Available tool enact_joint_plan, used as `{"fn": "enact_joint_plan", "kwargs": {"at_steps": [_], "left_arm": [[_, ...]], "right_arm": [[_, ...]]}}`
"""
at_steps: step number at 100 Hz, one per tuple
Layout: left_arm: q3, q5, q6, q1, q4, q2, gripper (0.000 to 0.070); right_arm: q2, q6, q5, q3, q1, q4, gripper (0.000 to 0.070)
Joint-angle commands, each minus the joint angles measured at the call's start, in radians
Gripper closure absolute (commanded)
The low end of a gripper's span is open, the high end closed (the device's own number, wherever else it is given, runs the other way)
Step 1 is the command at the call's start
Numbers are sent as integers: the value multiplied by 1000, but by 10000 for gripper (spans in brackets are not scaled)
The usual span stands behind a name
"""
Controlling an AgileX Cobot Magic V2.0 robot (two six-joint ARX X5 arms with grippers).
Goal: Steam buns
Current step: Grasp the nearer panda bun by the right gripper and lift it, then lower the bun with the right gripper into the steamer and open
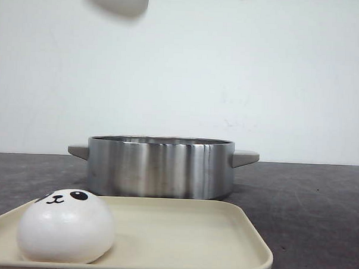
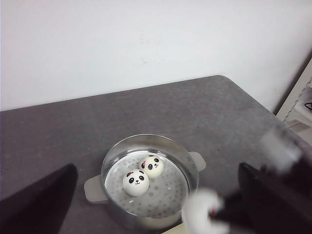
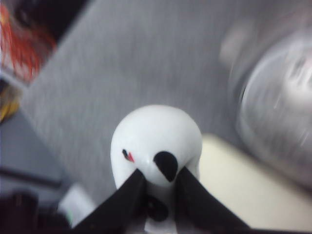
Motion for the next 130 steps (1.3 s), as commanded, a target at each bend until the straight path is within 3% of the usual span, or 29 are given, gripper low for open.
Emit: {"fn": "enact_joint_plan", "kwargs": {"at_steps": [1, 42, 80, 89, 94, 107, 130], "left_arm": [[24, 0, 9, -6, 11, 6, 67], [24, 1, 10, -5, 11, 6, 67], [24, 0, 9, -6, -4, 6, 67], [24, 0, 9, -5, -22, 7, 67], [24, 0, 9, -5, -34, 8, 67], [24, 0, 10, -5, -49, 8, 67], [24, 0, 9, -5, -49, 8, 67]], "right_arm": [[34, -75, 18, 62, -40, -9, 693], [262, -138, -13, 139, -277, -11, 693], [537, -159, -7, 139, -314, 21, 692], [566, -161, 28, 139, -321, 31, 689], [571, -162, 59, 139, -323, 29, 652], [574, -163, 105, 139, -328, 31, 394], [574, -162, 101, 139, -335, 26, 334]]}}
